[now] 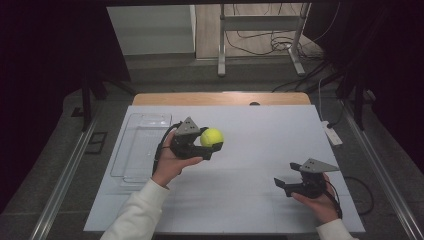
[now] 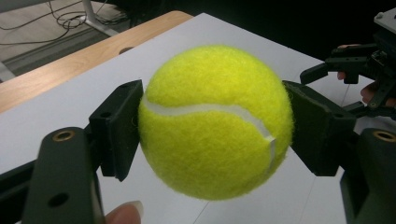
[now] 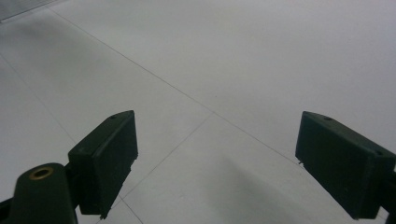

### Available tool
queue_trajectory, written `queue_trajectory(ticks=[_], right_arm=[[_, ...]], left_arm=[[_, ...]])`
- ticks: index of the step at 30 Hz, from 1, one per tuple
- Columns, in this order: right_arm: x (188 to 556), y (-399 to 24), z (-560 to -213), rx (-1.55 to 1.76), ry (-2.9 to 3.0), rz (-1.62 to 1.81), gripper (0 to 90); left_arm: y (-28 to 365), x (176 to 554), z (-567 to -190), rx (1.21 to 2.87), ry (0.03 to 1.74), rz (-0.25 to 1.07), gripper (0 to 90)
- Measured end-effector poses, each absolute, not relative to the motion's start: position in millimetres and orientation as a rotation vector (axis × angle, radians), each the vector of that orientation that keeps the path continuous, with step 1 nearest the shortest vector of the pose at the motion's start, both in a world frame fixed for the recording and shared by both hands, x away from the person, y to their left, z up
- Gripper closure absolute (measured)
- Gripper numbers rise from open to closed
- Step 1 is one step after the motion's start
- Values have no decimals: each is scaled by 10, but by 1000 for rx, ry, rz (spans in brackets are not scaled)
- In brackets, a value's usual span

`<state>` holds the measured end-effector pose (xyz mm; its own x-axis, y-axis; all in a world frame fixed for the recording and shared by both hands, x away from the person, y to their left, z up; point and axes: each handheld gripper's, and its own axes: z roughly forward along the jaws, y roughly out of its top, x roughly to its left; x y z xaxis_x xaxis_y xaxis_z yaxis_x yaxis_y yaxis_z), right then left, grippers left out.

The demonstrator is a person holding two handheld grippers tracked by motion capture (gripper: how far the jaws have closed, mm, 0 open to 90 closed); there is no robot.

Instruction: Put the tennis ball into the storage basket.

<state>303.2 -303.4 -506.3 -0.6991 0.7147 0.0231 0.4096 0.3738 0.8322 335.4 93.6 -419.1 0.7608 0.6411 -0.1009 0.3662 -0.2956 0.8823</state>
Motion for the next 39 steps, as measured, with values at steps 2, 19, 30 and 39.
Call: queue_trajectory(ticks=[2,19,30,39], right_arm=[[3032,-3034,-5063,983,2298,1245,136],[3032,-3032,-5066,985,2299,1242,135],[3033,-3033,-5067,985,2300,1240,136],[3032,-3033,-5067,985,2298,1241,136]], left_arm=[[953,3355,-4178,1914,767,336,266],[1072,3374,-4129,1878,792,359,266],[1170,3400,-4117,1861,819,381,265],[1236,3402,-4085,1845,831,401,265]])
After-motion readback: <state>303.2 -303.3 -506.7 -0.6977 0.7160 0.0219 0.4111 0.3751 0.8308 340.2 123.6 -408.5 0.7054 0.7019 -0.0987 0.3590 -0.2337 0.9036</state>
